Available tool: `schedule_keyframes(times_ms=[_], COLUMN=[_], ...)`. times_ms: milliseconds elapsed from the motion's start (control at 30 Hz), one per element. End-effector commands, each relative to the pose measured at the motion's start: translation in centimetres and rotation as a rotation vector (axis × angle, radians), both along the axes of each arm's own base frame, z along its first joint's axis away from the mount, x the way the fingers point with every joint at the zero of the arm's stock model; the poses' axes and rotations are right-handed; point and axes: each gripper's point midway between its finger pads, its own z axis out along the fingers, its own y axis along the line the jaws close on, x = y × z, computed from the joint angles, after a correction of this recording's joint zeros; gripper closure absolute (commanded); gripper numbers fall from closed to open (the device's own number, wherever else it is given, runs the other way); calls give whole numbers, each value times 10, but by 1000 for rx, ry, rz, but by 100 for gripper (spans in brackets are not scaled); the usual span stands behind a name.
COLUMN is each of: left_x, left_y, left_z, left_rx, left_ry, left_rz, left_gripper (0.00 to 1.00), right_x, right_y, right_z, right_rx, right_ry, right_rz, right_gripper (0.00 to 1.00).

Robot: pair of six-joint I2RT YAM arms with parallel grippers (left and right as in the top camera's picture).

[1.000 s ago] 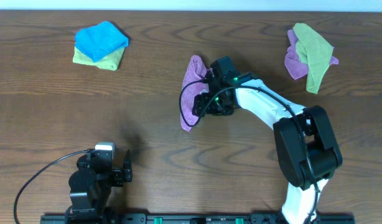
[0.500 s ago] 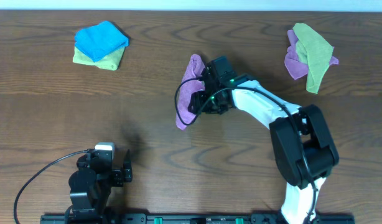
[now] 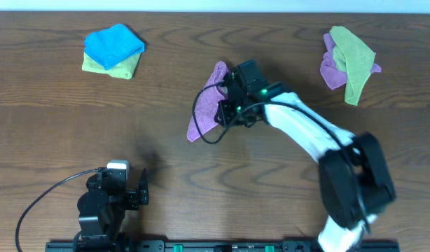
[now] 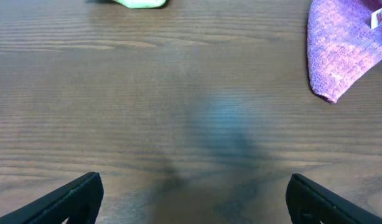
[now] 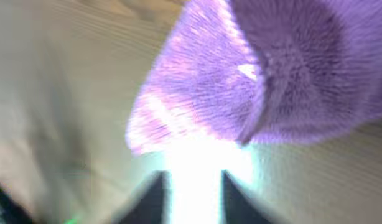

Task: Fold the cloth
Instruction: 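Lower the purple cloth onto the table center with the right gripper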

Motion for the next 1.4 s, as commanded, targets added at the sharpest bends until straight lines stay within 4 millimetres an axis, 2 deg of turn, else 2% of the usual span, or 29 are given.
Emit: schedule_keyframes(times_ms=[0, 100, 267, 533, 733, 967, 1100, 1367], left_x=[0, 0, 0, 0, 0, 1, 1, 1], left_y=[0, 0, 0, 0, 0, 0, 0, 0], left_z=[-1, -1, -1, -1, -1, -1, -1, -1], left_rx=[13, 13, 13, 13, 13, 10, 10, 10], left_ry=[-4, -3, -4, -4, -4, -5, -6, -6], left_rz=[-9, -9, -9, -9, -8, -6, -6, -6], left_gripper=[5, 5, 4, 5, 5, 5, 5, 5], right_x=[1, 0, 12, 20, 36, 43, 48, 50], right_y=[-6, -24, -37, -39, -39, -38, -35, -34], right_z=[13, -4, -26, -57, -57, -54, -52, -52], right_rx=[-18, -127, -200, -237, -265, -267, -256, -252], right_ry=[-31, -15, -20, -14, -118, -158, -179, -187], right_rz=[7, -27, -61, -48, 3, 13, 9, 8], right_gripper=[44, 39, 38, 38, 40, 41, 46, 45])
